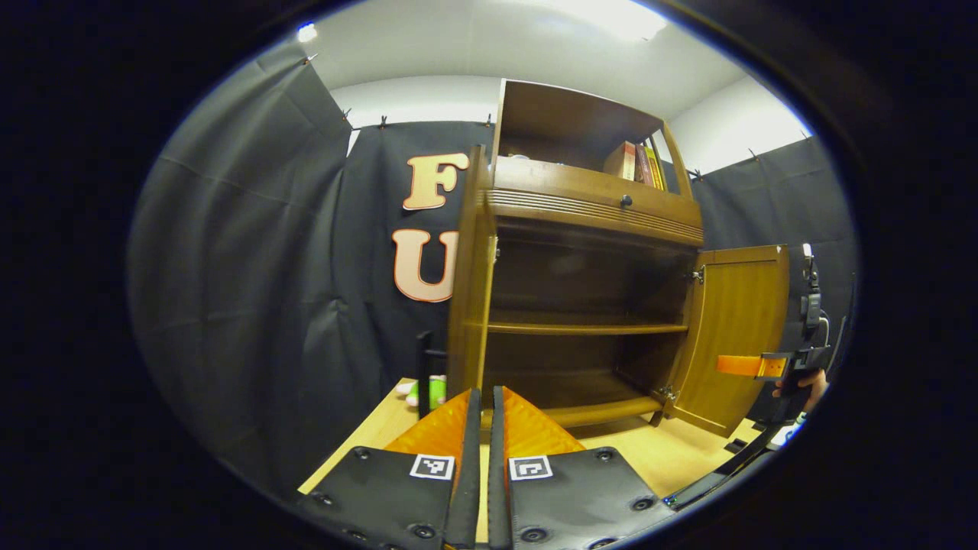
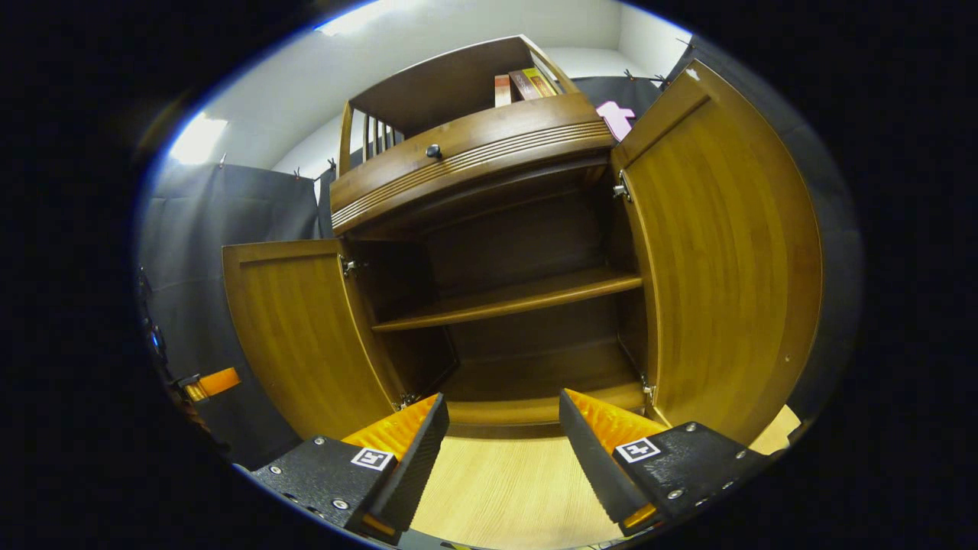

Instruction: Open the right door of the double-door shoe cabinet with the right hand, and open the left door with the left hand.

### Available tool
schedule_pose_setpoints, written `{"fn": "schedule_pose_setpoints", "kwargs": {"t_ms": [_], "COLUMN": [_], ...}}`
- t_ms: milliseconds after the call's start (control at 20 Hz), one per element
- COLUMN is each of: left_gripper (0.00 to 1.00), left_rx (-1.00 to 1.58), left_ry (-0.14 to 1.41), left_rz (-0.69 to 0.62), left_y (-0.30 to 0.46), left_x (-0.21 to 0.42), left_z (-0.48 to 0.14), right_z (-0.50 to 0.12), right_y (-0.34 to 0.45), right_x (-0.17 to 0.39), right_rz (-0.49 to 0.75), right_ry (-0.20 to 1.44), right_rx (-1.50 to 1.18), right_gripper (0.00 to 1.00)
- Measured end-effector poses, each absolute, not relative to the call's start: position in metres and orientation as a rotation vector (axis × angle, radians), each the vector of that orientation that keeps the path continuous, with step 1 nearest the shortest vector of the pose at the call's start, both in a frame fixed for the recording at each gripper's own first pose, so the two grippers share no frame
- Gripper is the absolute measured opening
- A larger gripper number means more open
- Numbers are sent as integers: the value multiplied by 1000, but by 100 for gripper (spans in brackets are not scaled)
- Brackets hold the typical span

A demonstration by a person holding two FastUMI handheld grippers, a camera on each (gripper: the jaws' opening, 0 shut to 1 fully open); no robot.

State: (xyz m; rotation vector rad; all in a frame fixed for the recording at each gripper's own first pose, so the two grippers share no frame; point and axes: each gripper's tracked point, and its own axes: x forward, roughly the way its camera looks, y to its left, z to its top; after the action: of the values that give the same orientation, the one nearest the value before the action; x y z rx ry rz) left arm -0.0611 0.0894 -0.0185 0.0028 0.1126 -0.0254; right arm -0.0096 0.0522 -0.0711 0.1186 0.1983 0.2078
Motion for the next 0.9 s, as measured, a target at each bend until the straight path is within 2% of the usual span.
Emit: {"fn": "schedule_pose_setpoints", "kwargs": {"t_ms": [150,250,350,450,550,600,800,850,900], "left_gripper": [12,12,5,19,29,36,79,77,80], "left_rx": [-58,-45,2,38,52,48,38,31,26], "left_ry": [90,82,66,65,72,68,63,64,57], "left_rz": [-70,-50,-6,-11,-15,-24,-14,-7,0], "left_y": [32,11,-2,-21,-34,-40,-43,-43,-41], "left_x": [-33,-16,-1,8,13,14,18,17,17], "left_z": [-20,-28,-33,-42,-51,-52,-57,-57,-55], "right_z": [-65,-63,-62,-62,-62,-61,-63,-64,-64], "right_y": [31,17,5,-2,-6,-9,-12,-12,-12], "right_x": [-17,-25,-35,-42,-49,-51,-54,-55,-54], "right_rz": [195,180,161,153,151,146,146,150,150], "right_ry": [181,172,169,166,162,155,161,161,157], "right_rx": [100,92,80,65,43,29,13,11,5], "right_gripper": [90,90,90,90,90,90,90,90,90]}}
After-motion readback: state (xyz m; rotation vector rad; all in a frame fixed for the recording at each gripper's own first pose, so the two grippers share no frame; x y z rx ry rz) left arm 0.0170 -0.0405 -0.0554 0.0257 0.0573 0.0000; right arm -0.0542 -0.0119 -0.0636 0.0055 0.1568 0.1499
